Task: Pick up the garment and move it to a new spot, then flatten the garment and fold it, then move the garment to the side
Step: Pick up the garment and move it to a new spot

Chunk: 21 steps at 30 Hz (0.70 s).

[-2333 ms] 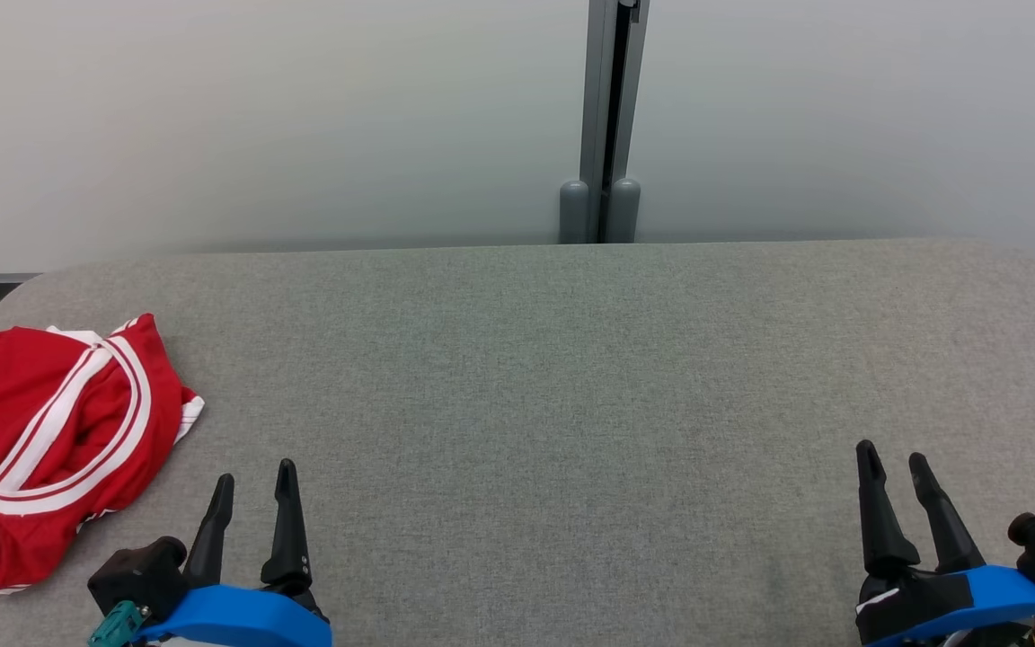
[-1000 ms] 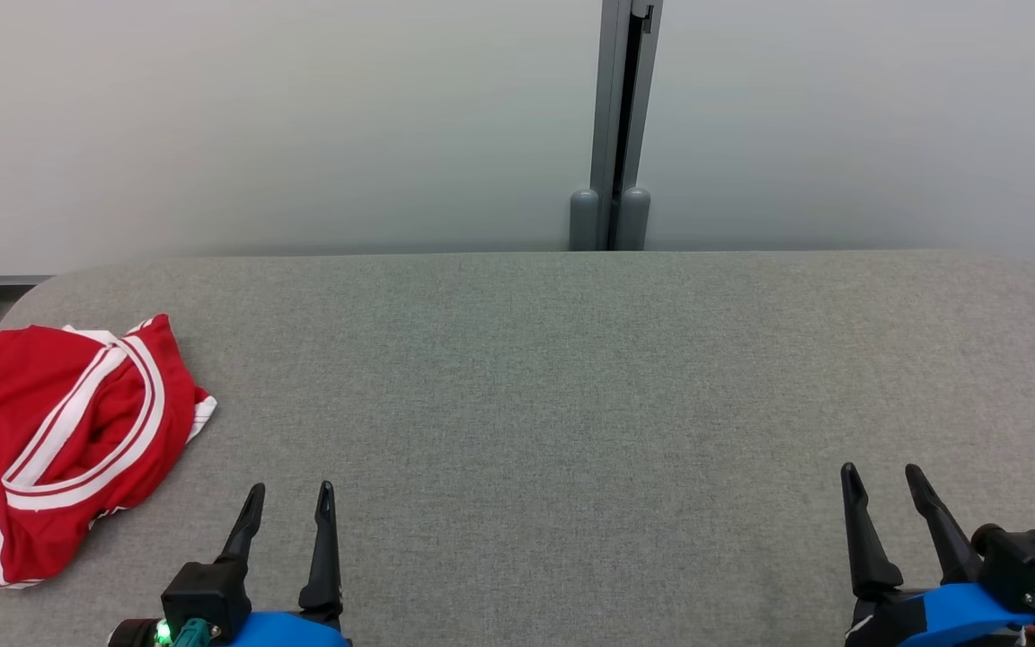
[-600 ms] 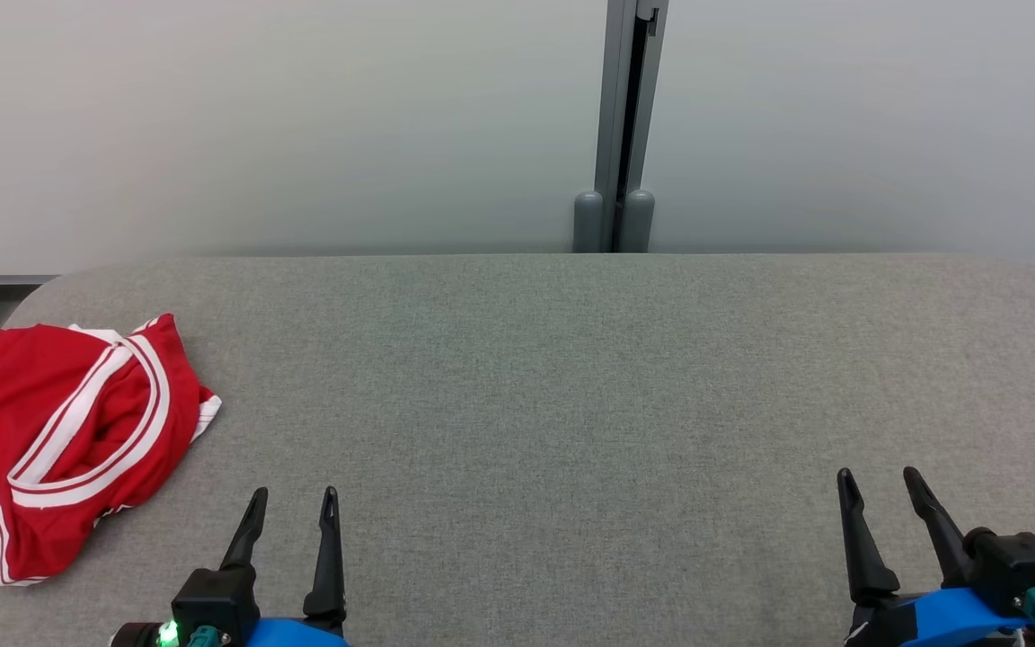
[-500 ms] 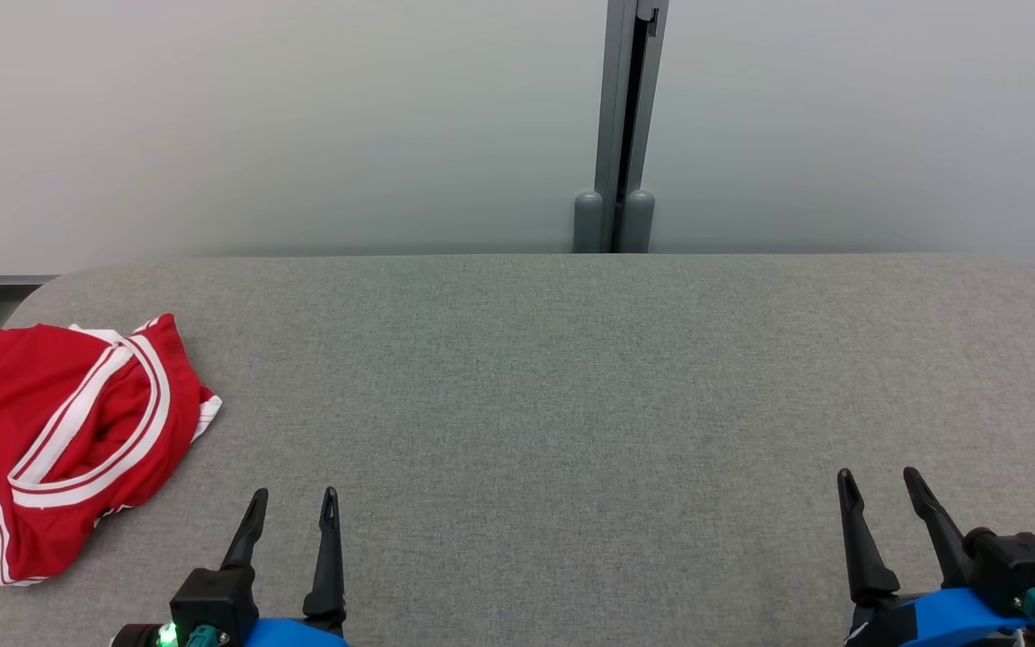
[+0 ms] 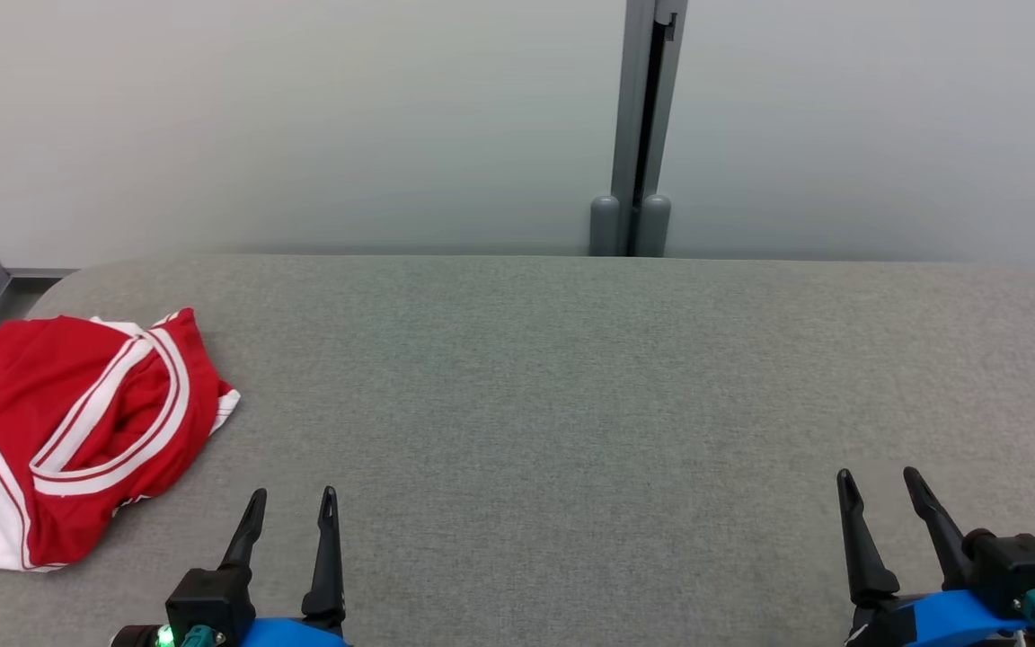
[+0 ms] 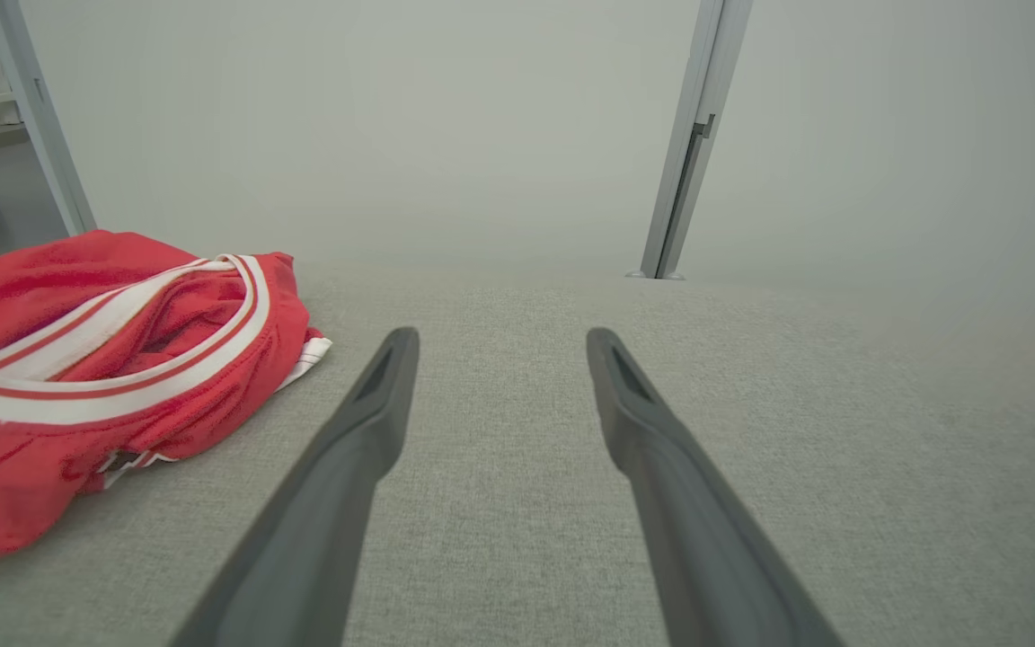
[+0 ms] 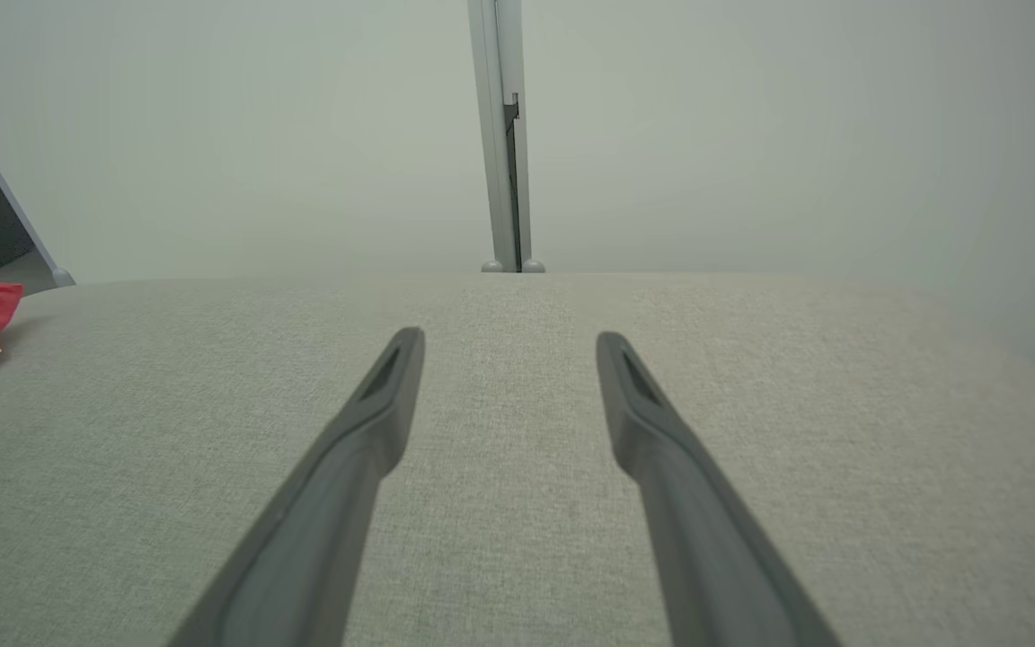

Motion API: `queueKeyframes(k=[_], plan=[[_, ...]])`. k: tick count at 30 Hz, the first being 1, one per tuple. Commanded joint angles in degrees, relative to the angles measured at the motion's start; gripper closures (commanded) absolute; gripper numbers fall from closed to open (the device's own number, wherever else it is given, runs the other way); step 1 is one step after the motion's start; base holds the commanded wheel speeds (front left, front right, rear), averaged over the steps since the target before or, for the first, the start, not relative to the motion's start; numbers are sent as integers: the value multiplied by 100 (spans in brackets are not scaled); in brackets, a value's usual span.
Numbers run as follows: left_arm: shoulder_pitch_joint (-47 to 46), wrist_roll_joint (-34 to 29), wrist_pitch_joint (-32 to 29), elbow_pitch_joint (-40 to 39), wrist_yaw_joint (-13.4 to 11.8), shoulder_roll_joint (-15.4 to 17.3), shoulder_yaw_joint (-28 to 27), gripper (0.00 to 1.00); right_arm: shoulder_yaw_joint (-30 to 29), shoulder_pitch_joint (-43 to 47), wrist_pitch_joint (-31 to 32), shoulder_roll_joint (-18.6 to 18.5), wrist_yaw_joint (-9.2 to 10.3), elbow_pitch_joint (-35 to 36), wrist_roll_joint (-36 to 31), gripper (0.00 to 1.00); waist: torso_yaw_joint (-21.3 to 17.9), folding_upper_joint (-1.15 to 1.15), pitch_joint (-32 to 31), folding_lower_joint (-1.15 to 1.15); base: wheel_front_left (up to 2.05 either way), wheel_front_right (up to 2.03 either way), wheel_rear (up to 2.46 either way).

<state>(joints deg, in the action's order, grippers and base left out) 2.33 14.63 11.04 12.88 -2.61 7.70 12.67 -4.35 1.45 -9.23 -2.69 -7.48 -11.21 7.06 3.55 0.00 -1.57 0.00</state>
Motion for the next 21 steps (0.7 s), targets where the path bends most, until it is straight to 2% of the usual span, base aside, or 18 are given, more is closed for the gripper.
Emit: queueKeyframes(k=[1, 21], plan=[[42, 4, 35, -27, -35, 48, 1, 0, -18, 67, -50, -36, -3, 37, -31, 0, 98, 0, 10, 0, 0, 0, 0], [96, -81, -50, -225, -258, 276, -17, 0, 96, 55, -118, -34, -3, 24, -82, 0, 1962, 0, -9, 0, 0, 0, 0]])
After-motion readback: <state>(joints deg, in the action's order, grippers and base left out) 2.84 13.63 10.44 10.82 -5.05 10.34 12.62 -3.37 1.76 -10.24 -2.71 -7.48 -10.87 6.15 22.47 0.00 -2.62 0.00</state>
